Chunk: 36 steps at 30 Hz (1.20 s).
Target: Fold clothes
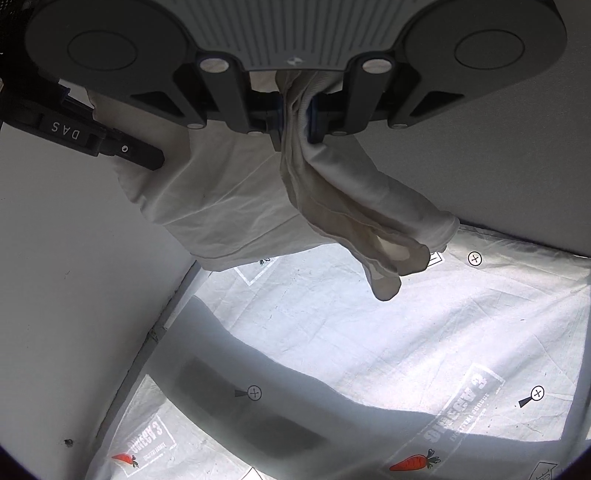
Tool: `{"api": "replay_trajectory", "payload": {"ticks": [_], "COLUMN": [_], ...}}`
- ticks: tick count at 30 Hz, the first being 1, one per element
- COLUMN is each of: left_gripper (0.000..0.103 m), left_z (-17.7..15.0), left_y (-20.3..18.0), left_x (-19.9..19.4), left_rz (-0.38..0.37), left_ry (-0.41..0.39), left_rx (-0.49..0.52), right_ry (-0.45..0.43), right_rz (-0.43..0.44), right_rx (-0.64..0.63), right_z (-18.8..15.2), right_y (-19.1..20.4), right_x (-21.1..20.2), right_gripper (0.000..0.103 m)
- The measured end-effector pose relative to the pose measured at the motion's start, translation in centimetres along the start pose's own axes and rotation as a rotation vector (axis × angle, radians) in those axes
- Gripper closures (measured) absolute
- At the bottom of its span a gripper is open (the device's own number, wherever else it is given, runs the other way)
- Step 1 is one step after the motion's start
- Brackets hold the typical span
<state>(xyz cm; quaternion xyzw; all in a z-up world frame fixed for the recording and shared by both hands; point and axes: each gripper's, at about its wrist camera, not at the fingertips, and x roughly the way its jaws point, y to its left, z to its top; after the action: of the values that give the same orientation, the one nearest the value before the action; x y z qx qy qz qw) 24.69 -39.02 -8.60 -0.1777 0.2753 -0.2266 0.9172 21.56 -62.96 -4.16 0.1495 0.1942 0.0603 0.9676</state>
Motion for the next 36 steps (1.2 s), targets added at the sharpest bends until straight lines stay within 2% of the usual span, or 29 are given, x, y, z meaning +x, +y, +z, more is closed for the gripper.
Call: {"api": "replay_trajectory", "payload": {"ticks": [5, 7, 9, 10, 11, 12, 14, 17, 19, 21, 22, 24, 26, 31, 36], "left_gripper": [0.090, 0.090, 0.089, 0.088, 0.084, 0.084, 0.083, 0.075, 0.071, 0.062, 0.060, 0.048, 0.048, 0.045, 0.016], "left_z": [2.1, 2.5, 2.2, 1.9, 1.3, 0.7, -0.4, -1.2, -1.2, -1.2, -1.2, -1.2, -0.8, 0.0, 0.7], "left_y": [-2.6, -3.0, -2.6, -2.1, -1.1, -0.2, 1.8, 4.0, 4.7, 5.4, 5.8, 6.5, 6.5, 4.0, 1.6], "left_x": [9.7, 13.2, 16.4, 17.9, 19.2, 20.6, 22.6, 22.7, 22.7, 22.7, 22.7, 22.8, 22.1, 14.7, 6.6], "left_rz": [-0.047, -0.045, -0.001, 0.034, 0.077, 0.120, 0.215, 0.241, 0.237, 0.233, 0.231, 0.227, 0.214, 0.199, 0.186], "left_ry": [0.022, 0.040, 0.072, 0.094, 0.129, 0.165, 0.224, 0.215, 0.221, 0.227, 0.230, 0.237, 0.234, 0.116, -0.017], "left_rx": [0.026, 0.041, 0.046, 0.048, 0.058, 0.069, 0.093, 0.099, 0.092, 0.086, 0.082, 0.076, 0.072, 0.158, 0.233], "right_ry": [-0.021, -0.028, 0.004, 0.028, 0.046, 0.059, 0.083, 0.114, 0.169, 0.237, 0.226, 0.207, 0.246, 0.226, 0.144], "right_rz": [-0.050, -0.070, -0.112, -0.162, -0.207, -0.247, -0.327, -0.337, -0.306, -0.302, -0.306, -0.318, -0.338, -0.315, -0.292], "right_rx": [0.030, 0.042, 0.008, -0.032, -0.083, -0.144, -0.265, -0.301, -0.235, -0.122, -0.075, -0.069, -0.090, -0.108, -0.104], "right_z": [2.3, 3.2, 3.2, 2.8, 2.2, 1.2, -0.6, -2.9, -4.6, -6.8, -7.7, -7.9, -6.9, -5.7, -5.5], "right_y": [-6.8, -9.5, -11.5, -12.1, -12.4, -12.5, -12.6, -12.5, -13.2, -14.7, -15.3, -14.9, -13.9, -10.8, -6.7], "right_x": [5.0, 7.1, 9.7, 11.2, 12.3, 13.3, 15.3, 16.7, 17.6, 18.7, 18.8, 18.8, 19.3, 16.3, 10.6], "right_gripper": [0.091, 0.091, 0.090, 0.080, 0.061, 0.052, 0.049, 0.039, 0.034, 0.032, 0.032, 0.031, 0.028, 0.016, 0.002]}}
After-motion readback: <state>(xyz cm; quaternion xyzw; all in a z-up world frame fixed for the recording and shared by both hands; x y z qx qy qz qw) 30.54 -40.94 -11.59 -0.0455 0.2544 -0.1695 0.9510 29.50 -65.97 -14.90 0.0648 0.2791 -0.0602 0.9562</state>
